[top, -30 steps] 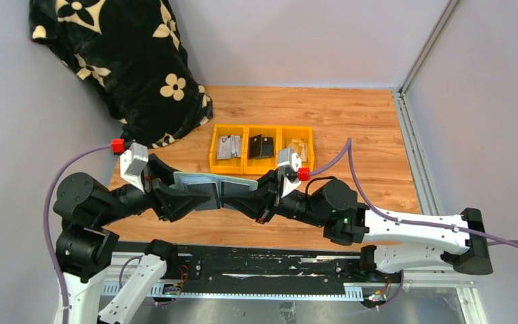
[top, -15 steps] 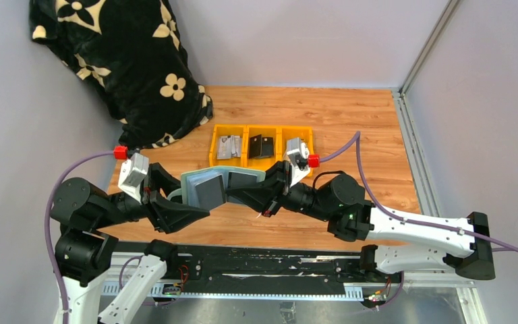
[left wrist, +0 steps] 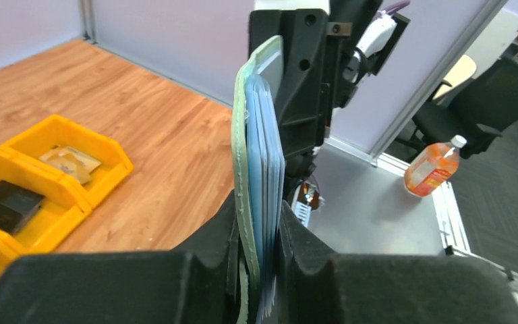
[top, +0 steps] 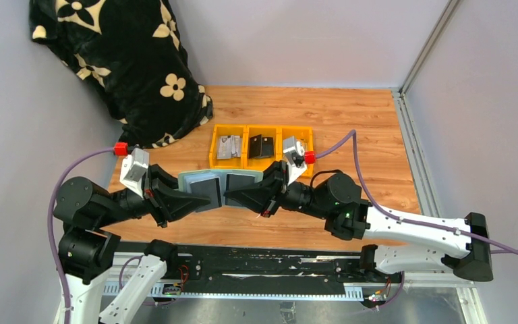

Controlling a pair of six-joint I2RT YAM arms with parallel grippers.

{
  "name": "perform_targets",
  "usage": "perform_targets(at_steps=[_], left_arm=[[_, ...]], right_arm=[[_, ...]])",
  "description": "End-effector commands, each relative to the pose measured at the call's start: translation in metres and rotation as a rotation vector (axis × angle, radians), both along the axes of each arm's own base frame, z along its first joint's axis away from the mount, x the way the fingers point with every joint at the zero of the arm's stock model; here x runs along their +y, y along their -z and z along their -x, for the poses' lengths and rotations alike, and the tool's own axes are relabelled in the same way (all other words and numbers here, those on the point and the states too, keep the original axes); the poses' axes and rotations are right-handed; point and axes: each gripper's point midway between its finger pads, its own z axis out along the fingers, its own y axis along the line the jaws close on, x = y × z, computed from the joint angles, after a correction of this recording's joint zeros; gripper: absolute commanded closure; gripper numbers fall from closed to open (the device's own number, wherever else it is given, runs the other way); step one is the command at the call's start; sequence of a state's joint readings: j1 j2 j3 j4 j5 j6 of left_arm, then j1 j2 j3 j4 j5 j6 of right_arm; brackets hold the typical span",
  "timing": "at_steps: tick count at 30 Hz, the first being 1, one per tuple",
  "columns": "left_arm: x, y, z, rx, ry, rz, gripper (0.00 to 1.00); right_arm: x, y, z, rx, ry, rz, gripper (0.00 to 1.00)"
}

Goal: Take the credit cards out of the card holder
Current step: Remove the credit card from the card holder.

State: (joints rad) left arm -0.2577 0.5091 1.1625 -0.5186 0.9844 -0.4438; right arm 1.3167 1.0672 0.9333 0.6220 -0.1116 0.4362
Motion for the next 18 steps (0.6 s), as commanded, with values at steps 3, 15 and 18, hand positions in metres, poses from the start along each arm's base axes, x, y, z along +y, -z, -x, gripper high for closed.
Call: perform_targets(at_steps=[3,15,18], left_arm=[[-0.005,0.0,0.009,0.028,0.095,-0.03,0.93],[0.022,0.034,-0.07,0.099,-0.315,-0.156,1.0],[0.037,0.056,-0.095,0.177,-0.454,-0.223,1.0]], right_arm=[[-0.018,-0.002,-0.004,0.04,-0.142,-0.023,0.79],[-0.099,-0.004,-0.072,0.08,0.284,0.096,0.39],[-0.084,-0.006,-0.063,0.117,0.195,0.124,0.41]])
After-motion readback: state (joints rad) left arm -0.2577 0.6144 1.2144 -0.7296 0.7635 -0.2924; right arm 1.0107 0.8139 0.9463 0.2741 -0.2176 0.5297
